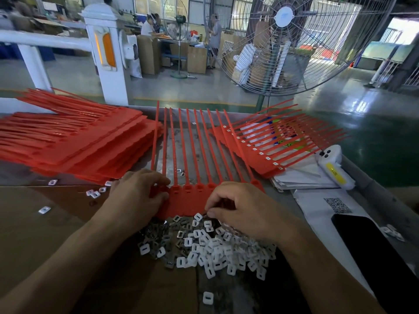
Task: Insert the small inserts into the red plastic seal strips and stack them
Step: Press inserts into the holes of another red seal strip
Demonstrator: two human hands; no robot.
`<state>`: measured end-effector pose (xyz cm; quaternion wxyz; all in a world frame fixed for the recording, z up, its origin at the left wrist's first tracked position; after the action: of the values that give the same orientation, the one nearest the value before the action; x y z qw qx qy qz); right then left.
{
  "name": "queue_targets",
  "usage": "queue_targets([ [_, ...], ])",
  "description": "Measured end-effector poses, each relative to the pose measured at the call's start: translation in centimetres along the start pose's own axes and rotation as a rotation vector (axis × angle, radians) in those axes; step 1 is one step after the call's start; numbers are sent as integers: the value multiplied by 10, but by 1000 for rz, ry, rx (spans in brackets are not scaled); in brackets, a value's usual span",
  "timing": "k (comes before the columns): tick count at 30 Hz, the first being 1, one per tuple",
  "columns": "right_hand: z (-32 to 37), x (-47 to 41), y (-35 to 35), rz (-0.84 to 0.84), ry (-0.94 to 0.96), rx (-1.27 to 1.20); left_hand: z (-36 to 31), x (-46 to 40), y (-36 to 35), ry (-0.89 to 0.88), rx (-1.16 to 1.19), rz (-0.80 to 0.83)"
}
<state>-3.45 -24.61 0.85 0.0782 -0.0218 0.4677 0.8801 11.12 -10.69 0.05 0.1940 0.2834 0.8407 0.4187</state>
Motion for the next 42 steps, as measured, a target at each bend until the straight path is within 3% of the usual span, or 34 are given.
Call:
queue_targets([
  [14, 0, -3, -6, 19, 1, 66, -3, 2, 1, 7, -30, -2],
  [23, -3, -3, 2, -152, -55, -274, -5, 3, 0, -10, -77, -2],
  [26, -6, -5, 4, -214, -77, -362, -10, 5, 4, -33, -169, -69],
  [29, -13, -5, 6, -272, -130, -515, -31, 11, 16, -190, 20, -167],
  [32, -16, -8, -2, -262, -160, -710, -50, 21, 15, -287, 246, -137],
  [36, -15, -14, -14, -226, -162, -882, -67, 29, 9, -389, 332, -138],
  [42, -13, -19, -21, -202, -136, -965, -66, 29, 8, -378, 360, -162],
])
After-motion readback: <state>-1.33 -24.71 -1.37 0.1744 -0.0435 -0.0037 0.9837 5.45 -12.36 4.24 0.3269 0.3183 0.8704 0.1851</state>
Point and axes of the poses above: each hand's wrist, its own x-axis away from the middle knuckle, its own y-axis out of the back of the hand, z = x × y, the point moved 10 cm from there along -x, towards the middle knuckle, and after that the axes turned 6 degrees about y, right-handed, at the moved point
